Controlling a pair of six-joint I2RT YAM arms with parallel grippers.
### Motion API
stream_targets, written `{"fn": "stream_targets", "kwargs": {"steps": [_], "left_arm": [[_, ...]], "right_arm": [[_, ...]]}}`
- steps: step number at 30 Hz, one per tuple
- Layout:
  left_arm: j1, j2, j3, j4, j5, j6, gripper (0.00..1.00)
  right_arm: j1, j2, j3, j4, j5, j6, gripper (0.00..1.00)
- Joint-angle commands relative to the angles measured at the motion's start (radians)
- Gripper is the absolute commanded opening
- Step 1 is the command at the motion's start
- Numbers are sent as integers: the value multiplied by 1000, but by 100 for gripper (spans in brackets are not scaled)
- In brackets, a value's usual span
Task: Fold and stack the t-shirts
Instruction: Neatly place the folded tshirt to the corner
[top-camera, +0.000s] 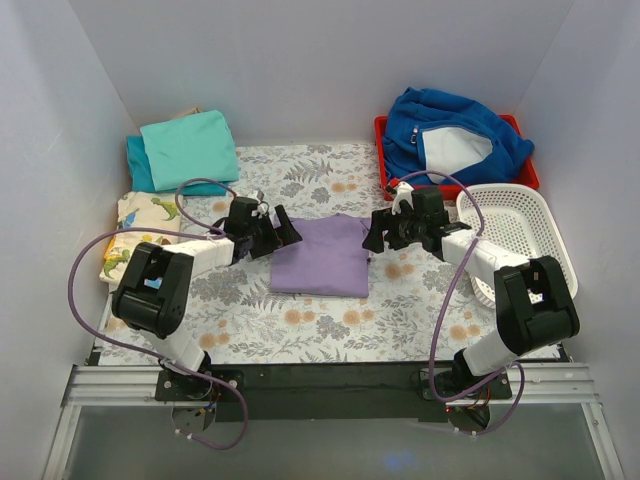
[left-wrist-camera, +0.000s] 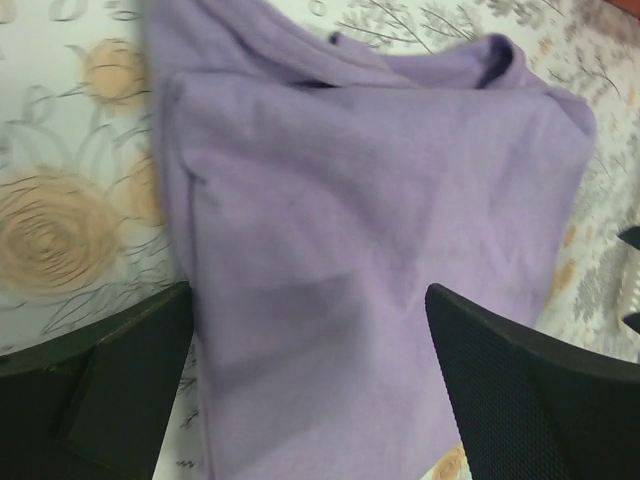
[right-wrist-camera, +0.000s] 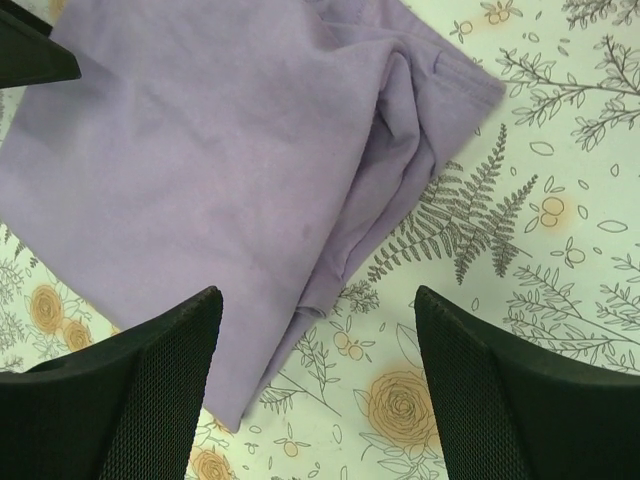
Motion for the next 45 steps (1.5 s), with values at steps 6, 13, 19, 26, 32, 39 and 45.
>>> {"fn": "stream_targets", "kwargs": {"steps": [6,13,19,26,32,39,45], "left_arm": [[-6,145,-59,116,356,-1,54],[-26,211,-76,235,441,-62,0],[-25,219,97,150,444,-12,0],[56,219,653,-253,145,301,0],[155,426,1121,-505,-105,611,0],[334,690,1575,-651,-257,766,0],[501,649,1408,-512,-351,796,0]], "right_arm": [[-1,-9,-18,1,18,-24,83],[-1,-26,-27,-28,55,-26,83],[-1,-46,-47,-34,37,-16,83],[-1,-66,-79,-33,18,-10,82],[-1,-46,-70,-39,1,-26,82],[-3,17,-26,-51,-5,-50,82],[-3,91,10,-48,-40,-53,82]]}}
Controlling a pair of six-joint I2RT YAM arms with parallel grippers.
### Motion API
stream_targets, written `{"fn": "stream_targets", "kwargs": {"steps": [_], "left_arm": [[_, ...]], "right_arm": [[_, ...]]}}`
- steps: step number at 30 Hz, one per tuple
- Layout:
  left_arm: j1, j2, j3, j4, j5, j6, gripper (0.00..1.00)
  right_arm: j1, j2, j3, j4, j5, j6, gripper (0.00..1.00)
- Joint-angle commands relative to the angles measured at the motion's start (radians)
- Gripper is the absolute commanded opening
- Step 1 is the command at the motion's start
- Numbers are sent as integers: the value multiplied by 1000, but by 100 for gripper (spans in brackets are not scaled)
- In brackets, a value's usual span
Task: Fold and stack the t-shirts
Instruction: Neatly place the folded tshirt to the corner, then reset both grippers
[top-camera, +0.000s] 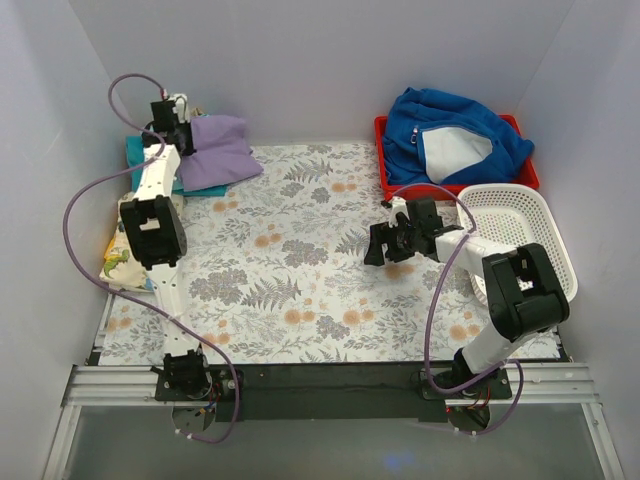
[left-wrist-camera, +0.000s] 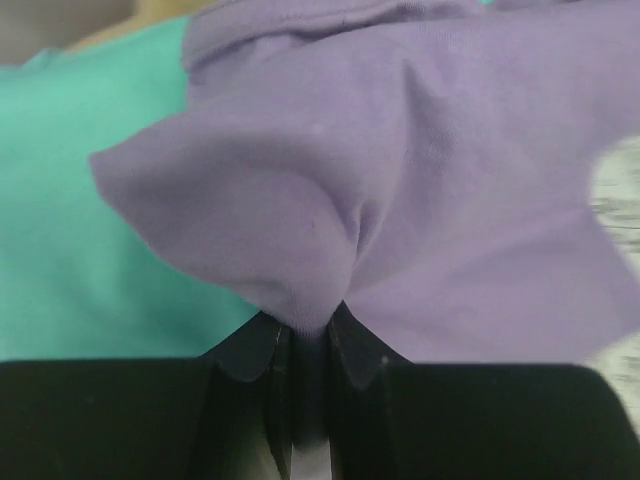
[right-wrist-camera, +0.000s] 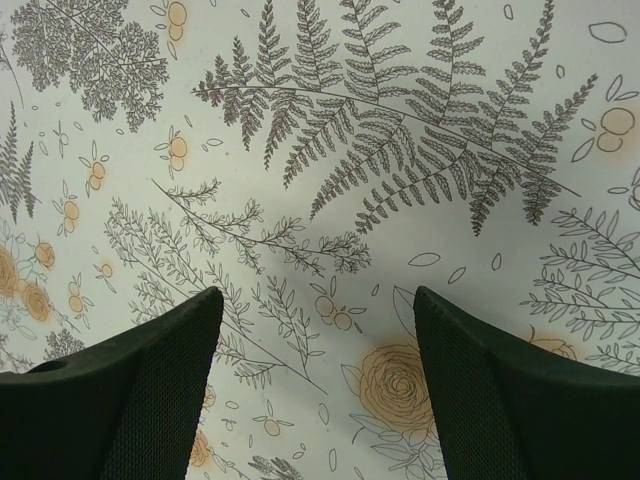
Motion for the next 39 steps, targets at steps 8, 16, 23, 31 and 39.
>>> {"fn": "stream_targets", "kwargs": {"steps": [8,16,23,31,39], "left_arm": [[178,-63,-33,119,-118,17,46],[171,-170,-73,72,213,-163,89],[45,-423,-290,70,396,-286,90],[-136,-889,-734,216,495,-373,90],[-173,-1294,-1125,267,489,-454,91]], "right_arm": [[-1,67,51,34,-101,8,82],[0,70,42,45,-107,15,81],[0,12,6,45,-44,18,81],[0,-256,-95,17,68,15,82],[2,-595,-230,-44,172,32,83]]}}
